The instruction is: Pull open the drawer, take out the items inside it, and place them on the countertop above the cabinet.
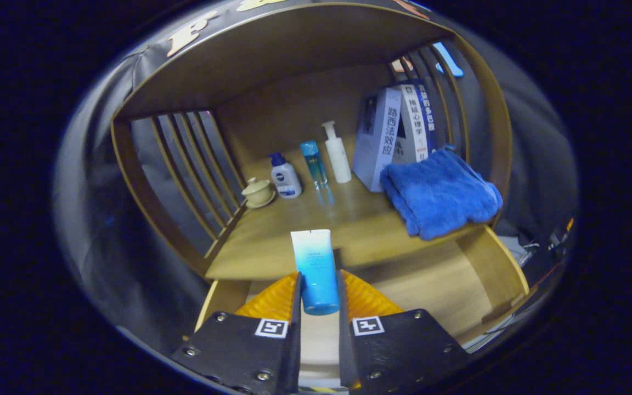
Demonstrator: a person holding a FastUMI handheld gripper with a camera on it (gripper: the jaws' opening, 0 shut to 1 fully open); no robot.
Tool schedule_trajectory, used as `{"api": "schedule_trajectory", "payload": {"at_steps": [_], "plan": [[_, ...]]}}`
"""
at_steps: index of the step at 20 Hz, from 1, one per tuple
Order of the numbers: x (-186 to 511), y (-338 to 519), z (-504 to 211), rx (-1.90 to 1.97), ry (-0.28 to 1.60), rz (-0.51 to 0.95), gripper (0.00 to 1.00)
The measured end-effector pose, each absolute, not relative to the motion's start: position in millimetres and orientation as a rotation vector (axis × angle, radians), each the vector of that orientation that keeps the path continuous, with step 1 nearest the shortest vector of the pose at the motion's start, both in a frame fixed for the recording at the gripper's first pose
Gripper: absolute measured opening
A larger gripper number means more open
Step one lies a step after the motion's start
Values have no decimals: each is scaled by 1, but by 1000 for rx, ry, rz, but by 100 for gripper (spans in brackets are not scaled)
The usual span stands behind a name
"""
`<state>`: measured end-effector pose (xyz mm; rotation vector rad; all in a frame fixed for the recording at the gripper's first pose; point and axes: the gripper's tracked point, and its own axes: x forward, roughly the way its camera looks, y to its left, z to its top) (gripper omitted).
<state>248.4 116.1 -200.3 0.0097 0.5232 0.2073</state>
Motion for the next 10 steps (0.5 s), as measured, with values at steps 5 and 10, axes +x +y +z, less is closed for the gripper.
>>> {"api": "schedule_trajectory", "payload": {"at_steps": [5, 10], "plan": [[307, 130, -234, -69, 495, 169, 29], [341, 129, -242, -61, 473, 146, 28]]}}
